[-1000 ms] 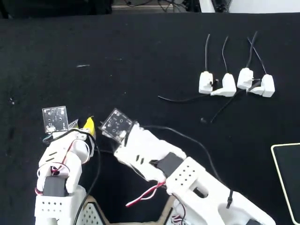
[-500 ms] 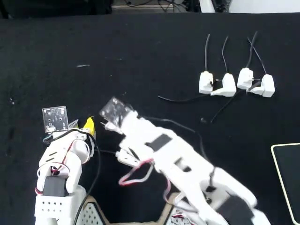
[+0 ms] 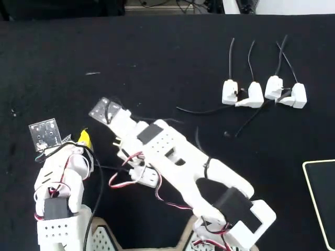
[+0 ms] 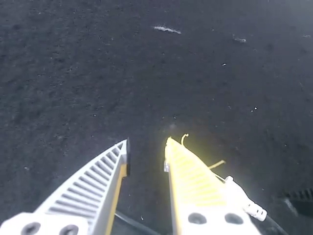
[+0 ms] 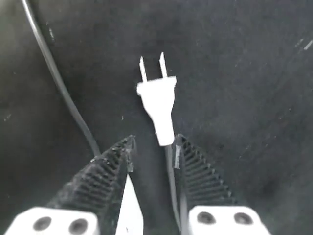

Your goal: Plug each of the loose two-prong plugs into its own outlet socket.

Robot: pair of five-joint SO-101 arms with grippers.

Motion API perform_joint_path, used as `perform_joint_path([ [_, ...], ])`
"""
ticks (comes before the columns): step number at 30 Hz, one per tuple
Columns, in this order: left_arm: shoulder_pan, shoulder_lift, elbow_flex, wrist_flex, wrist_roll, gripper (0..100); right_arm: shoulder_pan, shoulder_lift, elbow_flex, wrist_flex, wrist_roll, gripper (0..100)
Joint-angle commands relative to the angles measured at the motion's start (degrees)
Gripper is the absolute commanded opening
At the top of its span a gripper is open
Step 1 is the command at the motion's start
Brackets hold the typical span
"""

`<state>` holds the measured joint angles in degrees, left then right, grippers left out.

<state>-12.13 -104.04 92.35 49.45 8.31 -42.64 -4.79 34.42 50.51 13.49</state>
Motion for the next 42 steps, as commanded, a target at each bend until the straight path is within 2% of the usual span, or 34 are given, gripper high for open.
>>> perform_joint_path([
  [1,-0.7,-0.4,-2.9,-1.1,0.2,13,0.4,-0.7,-3.6,-4.0,0.1,12.3],
  [5,-0.7,-0.4,-2.9,-1.1,0.2,13,0.5,5.8,-4.6,-8.8,0.1,12.3],
  [13,-0.7,-0.4,-2.9,-1.0,0.2,13,0.2,11.3,-6.4,-9.0,0.6,12.3],
  [19,-0.7,-0.4,-2.9,-1.0,0.2,13,0.3,11.6,-6.5,-9.0,8.8,11.9],
  [23,-0.7,-0.4,-2.9,-0.9,0.2,13,0.5,11.5,-6.6,-9.1,11.9,0.6],
  [26,-0.7,-0.4,-2.9,-0.9,0.2,13,0.5,11.0,-6.3,-9.0,11.9,1.0],
  [31,-0.7,-0.4,-2.9,-0.9,0.2,13,0.2,11.2,-6.3,-7.1,11.3,1.1],
  [33,-0.7,-0.4,-2.9,-0.9,0.2,13,0.2,11.5,-6.5,-7.2,8.4,1.5],
  [39,-0.7,-0.4,-2.9,-0.9,0.2,13,0.5,10.0,-8.7,-6.0,2.2,15.1],
  [42,-0.7,-0.4,-2.9,-0.9,0.2,13,0.5,10.2,-10.5,-6.0,-0.6,16.5],
])
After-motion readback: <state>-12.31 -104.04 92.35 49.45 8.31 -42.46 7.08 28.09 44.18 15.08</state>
